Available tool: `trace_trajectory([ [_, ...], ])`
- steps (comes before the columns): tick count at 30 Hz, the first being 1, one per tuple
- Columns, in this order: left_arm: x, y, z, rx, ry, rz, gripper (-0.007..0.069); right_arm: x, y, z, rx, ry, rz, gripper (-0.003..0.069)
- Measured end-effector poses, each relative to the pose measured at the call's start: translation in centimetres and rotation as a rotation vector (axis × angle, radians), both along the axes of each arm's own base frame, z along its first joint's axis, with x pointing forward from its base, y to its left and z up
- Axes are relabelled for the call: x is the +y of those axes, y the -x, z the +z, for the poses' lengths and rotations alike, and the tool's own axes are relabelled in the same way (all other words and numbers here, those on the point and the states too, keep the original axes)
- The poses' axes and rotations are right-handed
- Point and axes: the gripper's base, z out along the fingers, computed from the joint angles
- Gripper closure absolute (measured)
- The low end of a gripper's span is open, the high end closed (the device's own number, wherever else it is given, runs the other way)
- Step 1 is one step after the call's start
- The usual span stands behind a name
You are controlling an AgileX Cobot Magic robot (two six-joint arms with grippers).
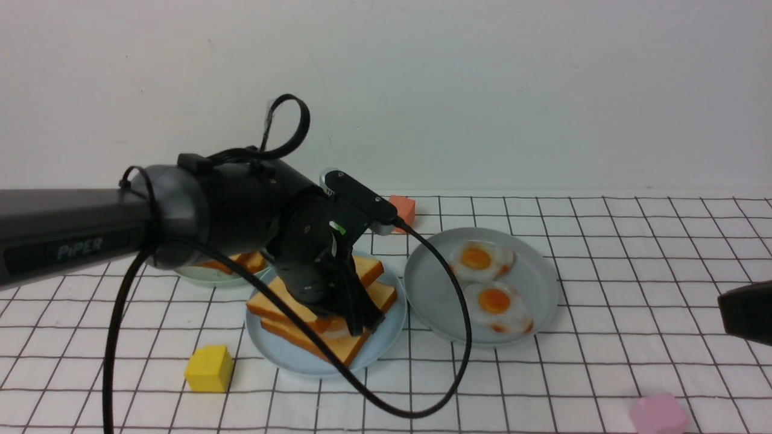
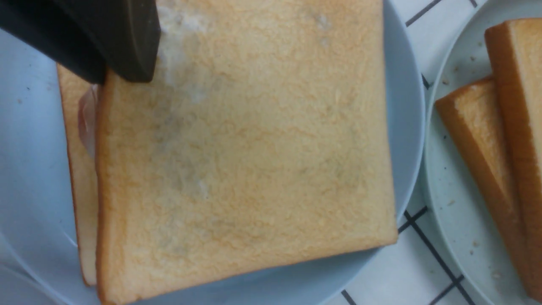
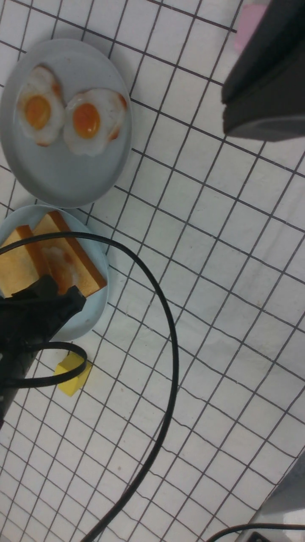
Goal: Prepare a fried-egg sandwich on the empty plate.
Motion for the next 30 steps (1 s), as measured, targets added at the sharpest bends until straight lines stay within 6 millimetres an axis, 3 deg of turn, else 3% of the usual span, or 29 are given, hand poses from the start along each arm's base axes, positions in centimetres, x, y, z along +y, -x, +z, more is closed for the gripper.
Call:
trace_trajectory([
  [5, -0.2, 0.1, 0.0, 0.015, 0.041, 0.022, 0.0561, 0.0, 0.0, 0.0, 0.003, 0.001, 0.000, 0.0607],
  [16, -0.7, 0.4, -0.1, 0.069, 0.128, 0.080, 0.0365, 0.0, 0.0, 0.0, 0.003, 0.001, 0.000, 0.0599],
  [21, -0.7, 0.5, 0.0, 0.078, 0.124, 0.081, 0.0354, 0.0, 0.0, 0.0, 0.004, 0.001, 0.001, 0.0596],
  [25, -0.1, 1.6, 2.7, 0.080, 0.149, 0.100, 0.0380, -0.1, 0.2, 0.0, -0.001, 0.000, 0.001, 0.0592],
  [30, 2.3, 5.8, 12.7, -0.098, 0.321, 0.098, 0.0554, -0.8, 1.6, 0.7, -0.040, -0.028, -0.016, 0.0589],
])
